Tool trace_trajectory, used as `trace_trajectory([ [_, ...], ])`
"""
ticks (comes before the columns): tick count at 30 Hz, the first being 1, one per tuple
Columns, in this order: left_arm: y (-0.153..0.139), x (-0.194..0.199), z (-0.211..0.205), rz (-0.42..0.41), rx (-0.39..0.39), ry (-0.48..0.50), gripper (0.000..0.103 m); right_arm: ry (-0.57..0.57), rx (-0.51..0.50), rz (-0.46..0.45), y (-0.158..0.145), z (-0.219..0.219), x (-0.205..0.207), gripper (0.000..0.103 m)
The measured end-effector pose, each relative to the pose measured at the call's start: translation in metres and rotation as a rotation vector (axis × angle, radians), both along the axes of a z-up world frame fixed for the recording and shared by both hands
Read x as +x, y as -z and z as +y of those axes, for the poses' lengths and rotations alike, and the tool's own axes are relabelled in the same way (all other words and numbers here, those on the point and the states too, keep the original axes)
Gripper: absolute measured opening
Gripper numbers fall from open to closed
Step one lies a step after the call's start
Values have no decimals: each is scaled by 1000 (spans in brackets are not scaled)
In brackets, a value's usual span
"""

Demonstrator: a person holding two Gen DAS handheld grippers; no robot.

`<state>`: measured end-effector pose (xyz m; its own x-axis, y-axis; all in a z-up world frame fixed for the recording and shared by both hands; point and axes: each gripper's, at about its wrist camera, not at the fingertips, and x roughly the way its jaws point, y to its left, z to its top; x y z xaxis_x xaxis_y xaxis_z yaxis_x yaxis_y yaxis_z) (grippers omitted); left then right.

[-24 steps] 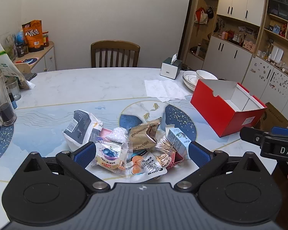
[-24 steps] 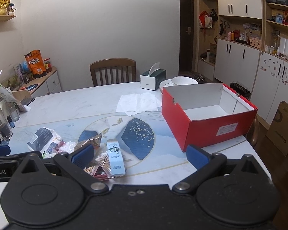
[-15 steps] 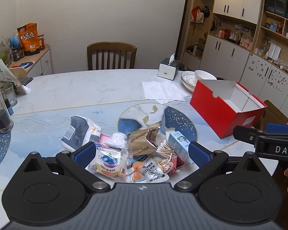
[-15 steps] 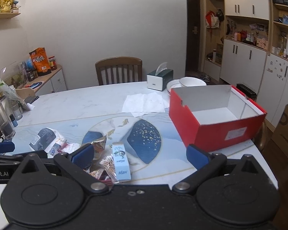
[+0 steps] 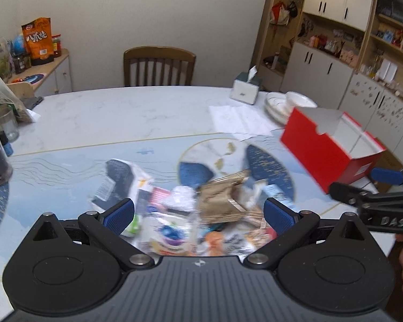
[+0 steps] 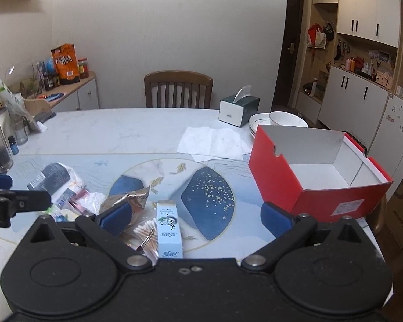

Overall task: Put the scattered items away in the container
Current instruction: 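Close the left gripper on the blue-white bag while the right grasps the milk carton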

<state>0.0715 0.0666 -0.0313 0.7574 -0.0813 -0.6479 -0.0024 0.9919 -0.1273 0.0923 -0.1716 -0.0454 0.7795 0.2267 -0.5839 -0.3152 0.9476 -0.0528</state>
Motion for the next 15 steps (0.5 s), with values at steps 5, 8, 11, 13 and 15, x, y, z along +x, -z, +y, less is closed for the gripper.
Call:
trace_trajectory([
  [5, 14, 15, 22, 12, 43, -40, 103, -11, -3, 34, 11, 6, 14, 101],
  [8, 20, 28, 37, 6, 81, -58, 103, -21, -8, 53, 18, 11, 22, 101],
  [11, 29, 42, 50, 24, 121, -75, 103, -32, -33, 72, 26, 18, 28, 101],
  [13, 36, 53, 59, 48, 120, -79, 103, -45, -45, 83, 32, 23, 30, 100],
  [15, 42, 59, 66, 61, 112, -76, 103, -52, -51, 104, 38, 27, 35, 99],
])
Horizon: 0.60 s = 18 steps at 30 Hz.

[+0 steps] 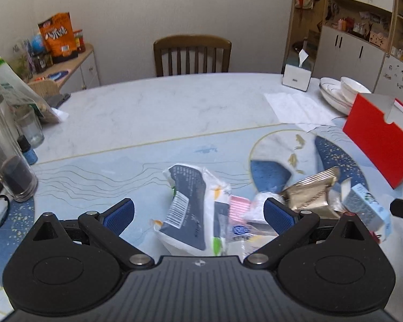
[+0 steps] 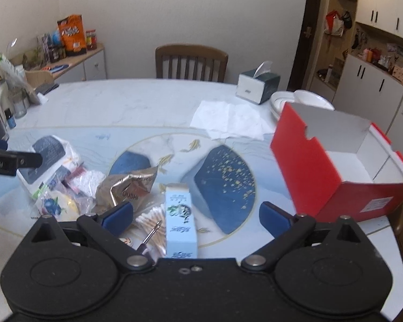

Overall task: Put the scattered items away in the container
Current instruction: 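Close the left gripper on the blue-white bag while the right grasps the milk carton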

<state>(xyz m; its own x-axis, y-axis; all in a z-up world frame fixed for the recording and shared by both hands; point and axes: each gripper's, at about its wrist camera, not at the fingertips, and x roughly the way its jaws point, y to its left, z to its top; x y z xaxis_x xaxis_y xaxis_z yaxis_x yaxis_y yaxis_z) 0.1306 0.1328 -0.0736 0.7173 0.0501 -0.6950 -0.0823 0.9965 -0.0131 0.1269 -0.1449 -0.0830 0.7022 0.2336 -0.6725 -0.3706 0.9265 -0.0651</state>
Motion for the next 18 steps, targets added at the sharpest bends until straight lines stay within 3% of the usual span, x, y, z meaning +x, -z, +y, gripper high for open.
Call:
trace_trajectory([
  [14, 23, 27, 14, 47, -21, 38, 102, 93, -10, 119, 33, 8, 41, 78],
  [18, 26, 31, 17, 58, -42, 46, 95, 123, 24, 162, 39, 6, 48, 70],
])
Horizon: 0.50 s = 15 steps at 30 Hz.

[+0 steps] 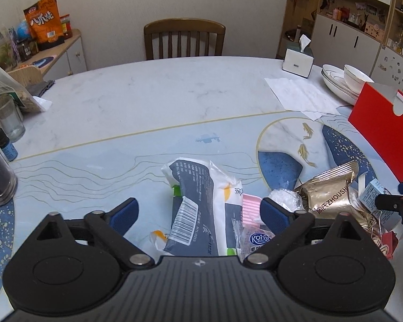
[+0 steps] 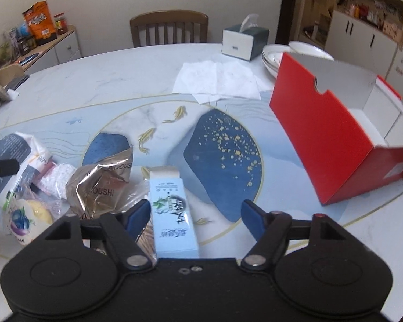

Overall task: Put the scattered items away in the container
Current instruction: 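Close the left gripper on the blue-white bag while the right grasps the milk carton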

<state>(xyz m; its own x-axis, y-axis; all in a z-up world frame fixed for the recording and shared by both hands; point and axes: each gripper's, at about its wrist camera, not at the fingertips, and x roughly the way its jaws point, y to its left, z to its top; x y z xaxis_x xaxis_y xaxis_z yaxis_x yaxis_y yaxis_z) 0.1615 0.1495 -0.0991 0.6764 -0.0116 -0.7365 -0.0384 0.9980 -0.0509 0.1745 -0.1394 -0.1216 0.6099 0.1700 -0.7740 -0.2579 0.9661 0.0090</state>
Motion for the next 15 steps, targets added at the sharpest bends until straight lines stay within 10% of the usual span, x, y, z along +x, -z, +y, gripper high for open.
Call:
trace_trajectory([
  [15, 5, 7, 2, 44, -13, 16, 33, 11, 29, 38, -2, 4, 6, 41],
])
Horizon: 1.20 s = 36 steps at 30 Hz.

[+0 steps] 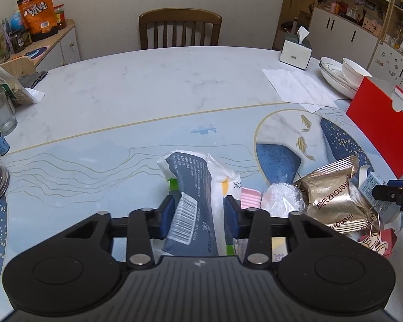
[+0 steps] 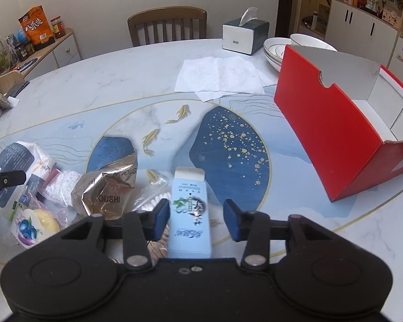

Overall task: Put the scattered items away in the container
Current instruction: 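Close the left gripper on the blue-white bag while the right grasps the milk carton, then carry the blue-white bag and milk carton with both grippers to the red box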

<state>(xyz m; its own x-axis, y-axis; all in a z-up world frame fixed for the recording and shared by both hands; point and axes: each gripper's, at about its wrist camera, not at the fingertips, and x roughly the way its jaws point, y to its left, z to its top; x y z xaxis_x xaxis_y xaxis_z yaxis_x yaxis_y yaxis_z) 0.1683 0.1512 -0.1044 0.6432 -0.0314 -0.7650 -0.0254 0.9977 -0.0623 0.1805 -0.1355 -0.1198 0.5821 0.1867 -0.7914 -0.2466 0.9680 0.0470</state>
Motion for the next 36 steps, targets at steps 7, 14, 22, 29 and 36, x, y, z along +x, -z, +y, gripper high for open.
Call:
trace_trajectory([
  [7, -1, 0, -2, 10, 20, -2, 18, -12, 41, 12, -2, -4, 1, 30],
  [14, -13, -8, -9, -15, 48, -30, 15, -63, 36, -15, -11, -10, 2, 29],
  [22, -42, -19, -24, -38, 58, -111, 15, -162, 92, -45, -38, -32, 15, 29],
  [29, -62, -22, -53, -55, 53, -153, 15, -233, 116, -54, -57, -59, 26, 29],
  [36, -86, -15, -96, -86, 30, -134, 15, -252, 131, -67, -75, -88, 41, 29],
])
